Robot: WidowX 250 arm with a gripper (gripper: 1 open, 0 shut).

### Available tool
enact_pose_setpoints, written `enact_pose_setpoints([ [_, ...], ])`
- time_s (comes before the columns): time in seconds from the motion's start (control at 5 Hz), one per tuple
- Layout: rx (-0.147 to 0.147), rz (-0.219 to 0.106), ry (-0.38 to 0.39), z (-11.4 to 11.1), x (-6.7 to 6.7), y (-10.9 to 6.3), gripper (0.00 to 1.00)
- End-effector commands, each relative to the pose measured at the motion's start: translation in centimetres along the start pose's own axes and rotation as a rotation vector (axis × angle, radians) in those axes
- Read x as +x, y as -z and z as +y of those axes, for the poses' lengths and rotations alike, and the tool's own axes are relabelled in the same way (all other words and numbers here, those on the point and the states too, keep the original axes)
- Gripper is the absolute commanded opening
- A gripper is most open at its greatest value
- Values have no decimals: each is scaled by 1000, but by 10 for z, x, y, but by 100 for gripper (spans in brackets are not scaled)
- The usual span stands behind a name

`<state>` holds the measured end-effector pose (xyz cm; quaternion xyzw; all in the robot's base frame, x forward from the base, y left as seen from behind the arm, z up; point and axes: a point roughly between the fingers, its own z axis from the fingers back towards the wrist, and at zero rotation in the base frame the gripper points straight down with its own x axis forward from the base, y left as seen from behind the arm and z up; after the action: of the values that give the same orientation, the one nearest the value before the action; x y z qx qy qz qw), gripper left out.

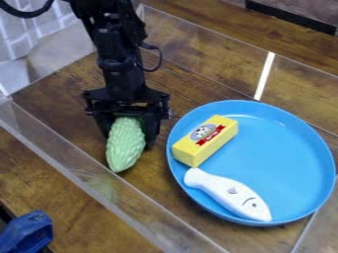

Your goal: Put the green object in the blue tray

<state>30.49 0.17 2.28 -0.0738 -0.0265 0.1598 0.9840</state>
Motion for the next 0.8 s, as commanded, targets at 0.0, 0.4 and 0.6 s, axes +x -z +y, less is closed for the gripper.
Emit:
enact_pose_setpoints([
  [0.0, -18, -27, 52, 2, 9, -6, 100],
  [0.4, -38, -36, 66, -5, 17, -7, 0],
  [0.6, -43, -46, 37, -9, 23, -8, 0],
])
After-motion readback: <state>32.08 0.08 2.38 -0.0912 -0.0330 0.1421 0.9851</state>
